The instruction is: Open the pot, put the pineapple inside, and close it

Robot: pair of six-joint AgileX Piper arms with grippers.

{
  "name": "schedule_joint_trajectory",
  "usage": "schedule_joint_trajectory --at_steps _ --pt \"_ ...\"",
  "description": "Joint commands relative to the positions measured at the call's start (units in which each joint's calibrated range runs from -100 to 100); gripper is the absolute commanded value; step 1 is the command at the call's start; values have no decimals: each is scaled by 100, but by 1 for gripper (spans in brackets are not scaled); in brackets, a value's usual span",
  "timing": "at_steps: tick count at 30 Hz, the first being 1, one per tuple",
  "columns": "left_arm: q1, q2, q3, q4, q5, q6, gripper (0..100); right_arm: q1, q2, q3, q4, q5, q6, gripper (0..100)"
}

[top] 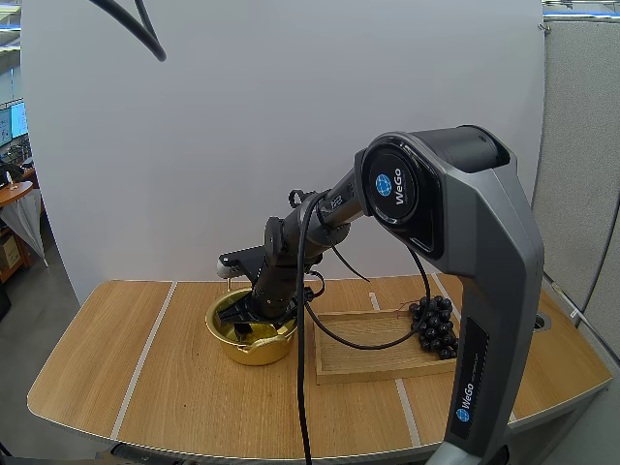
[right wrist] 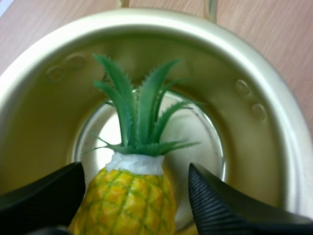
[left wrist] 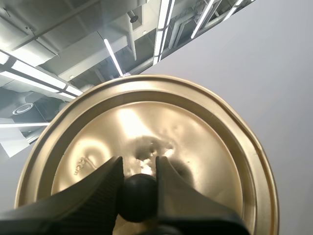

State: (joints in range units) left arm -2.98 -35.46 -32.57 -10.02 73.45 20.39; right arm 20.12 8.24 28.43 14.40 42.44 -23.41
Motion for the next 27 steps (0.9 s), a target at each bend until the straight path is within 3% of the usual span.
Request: schedule_joint_trajectory --at_steps 1,17,27 --pt "-17 -30 -44 1 -220 -60 0 -3 -422 -17 -9 99 -11 100" --pt "-17 -30 -44 1 -220 -60 0 -3 -3186 86 -9 2258 -11 100" --pt "-17 -30 -44 1 -220 -60 0 -3 -5224 1287 -98 2514 -11 100"
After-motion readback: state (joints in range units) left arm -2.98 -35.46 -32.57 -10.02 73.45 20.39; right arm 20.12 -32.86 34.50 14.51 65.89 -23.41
